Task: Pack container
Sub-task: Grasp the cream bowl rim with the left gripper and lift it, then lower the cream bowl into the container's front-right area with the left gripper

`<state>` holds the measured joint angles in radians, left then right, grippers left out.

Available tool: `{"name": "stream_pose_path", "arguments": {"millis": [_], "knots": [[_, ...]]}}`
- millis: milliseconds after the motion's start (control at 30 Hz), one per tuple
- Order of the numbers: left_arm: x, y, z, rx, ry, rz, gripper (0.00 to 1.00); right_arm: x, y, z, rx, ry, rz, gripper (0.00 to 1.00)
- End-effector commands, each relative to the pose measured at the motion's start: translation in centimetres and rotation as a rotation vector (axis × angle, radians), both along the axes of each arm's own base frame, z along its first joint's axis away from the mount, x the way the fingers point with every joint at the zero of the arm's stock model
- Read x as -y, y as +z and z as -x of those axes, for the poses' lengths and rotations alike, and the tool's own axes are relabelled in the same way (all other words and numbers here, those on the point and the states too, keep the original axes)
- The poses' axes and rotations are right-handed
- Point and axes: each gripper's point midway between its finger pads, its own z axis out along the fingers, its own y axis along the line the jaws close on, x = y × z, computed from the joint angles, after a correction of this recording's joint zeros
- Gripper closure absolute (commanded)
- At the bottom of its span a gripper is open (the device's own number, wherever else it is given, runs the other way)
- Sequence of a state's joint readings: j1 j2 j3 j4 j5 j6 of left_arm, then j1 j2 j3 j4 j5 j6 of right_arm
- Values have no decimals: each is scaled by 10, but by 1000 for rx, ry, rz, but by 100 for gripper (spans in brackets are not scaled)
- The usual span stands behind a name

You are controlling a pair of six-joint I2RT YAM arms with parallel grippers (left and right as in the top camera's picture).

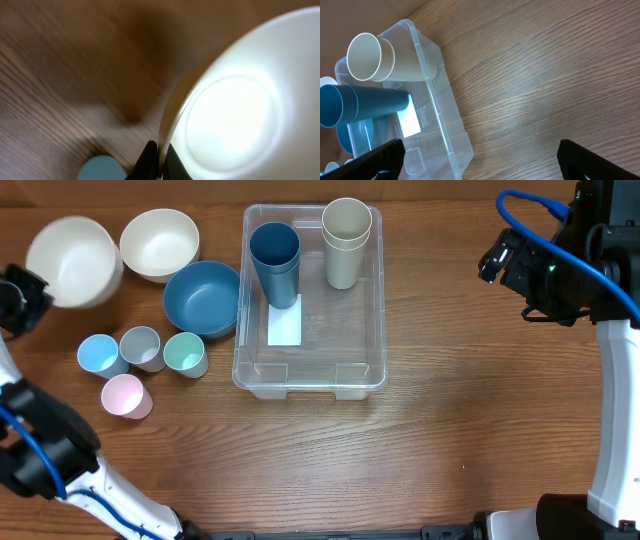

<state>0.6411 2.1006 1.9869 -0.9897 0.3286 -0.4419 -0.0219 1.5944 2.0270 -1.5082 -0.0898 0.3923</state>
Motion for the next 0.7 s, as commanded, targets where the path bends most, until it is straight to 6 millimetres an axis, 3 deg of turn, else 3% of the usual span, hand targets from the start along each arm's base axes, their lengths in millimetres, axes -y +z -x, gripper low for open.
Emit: {"name": "stream_pose_path", "arguments": {"millis": [0,100,167,267,333,500,667], "knots": [[51,129,0,256,-154,-54,96,0,4,1,14,-5,-3,0],[102,169,14,301,-268,-91,96,0,4,0,17,-5,-3,0],[161,189,25,309,-396,-100,96,0,4,0,17,-5,-3,0],[219,191,32,291,-532,-77,96,0,5,0,18,-5,-3,0],[272,182,38,245,-661,-64,96,0,5,-1,21,-5,-3,0],[373,131,48,48,-901,-158,96,1,6,-2,28,-5,-3,0],[423,78,47,-106,-973,-221,96,1,6,-2,28,-6,0,0]]}}
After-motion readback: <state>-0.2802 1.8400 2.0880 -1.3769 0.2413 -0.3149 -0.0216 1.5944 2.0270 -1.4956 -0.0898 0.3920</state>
